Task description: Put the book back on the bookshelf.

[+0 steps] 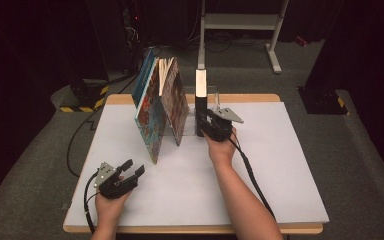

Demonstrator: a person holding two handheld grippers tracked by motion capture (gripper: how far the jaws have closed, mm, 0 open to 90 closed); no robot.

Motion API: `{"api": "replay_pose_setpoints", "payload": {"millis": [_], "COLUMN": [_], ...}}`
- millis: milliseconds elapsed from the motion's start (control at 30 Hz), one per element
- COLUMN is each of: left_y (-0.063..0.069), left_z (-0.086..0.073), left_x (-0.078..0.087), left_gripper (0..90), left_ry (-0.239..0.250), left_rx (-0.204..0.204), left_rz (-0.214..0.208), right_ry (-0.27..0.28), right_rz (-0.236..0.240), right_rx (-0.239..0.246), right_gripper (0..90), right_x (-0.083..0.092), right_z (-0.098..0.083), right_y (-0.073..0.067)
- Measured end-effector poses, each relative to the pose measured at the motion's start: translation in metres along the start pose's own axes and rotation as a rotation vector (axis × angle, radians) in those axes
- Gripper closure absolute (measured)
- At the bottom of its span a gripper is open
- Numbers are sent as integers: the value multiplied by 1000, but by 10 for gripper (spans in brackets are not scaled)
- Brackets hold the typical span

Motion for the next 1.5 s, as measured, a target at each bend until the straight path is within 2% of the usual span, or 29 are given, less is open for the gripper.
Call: {"api": "replay_pose_setpoints", "payload": {"millis": [233, 400, 667, 933, 1200, 1500], "left_y": [0, 0, 0, 1, 1, 6], "left_z": [0, 0, -1, -1, 1, 2], "left_x": [0, 0, -1, 0, 1, 1], "left_gripper": [414, 413, 409, 403, 390, 384], "left_ry": [-1, -3, -7, -13, -7, -8], "left_rx": [0, -2, -5, -12, -28, -54], "left_rz": [0, 1, 1, 2, 10, 8], "right_ry": [-3, -9, -15, -55, -55, -51], "right_rz": [1, 11, 28, 57, 54, 45], "right_rx": [-3, -1, 39, 88, 106, 122], "right_gripper": [568, 516, 418, 333, 283, 269], "right_x": [0, 1, 6, 17, 42, 91], "right_z": [0, 0, 2, 0, -2, -11], "right_y": [0, -1, -6, -12, -7, 12]}}
Point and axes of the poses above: each handheld gripper's, and its own axes: x roughly backward along the jaws, z roughly out of its top, y roughly to its right, the point moved 6 cm from there along -x, roughly forward along the jaws, and after that the axes turned 14 degrees about y, right-handed, at the moved point
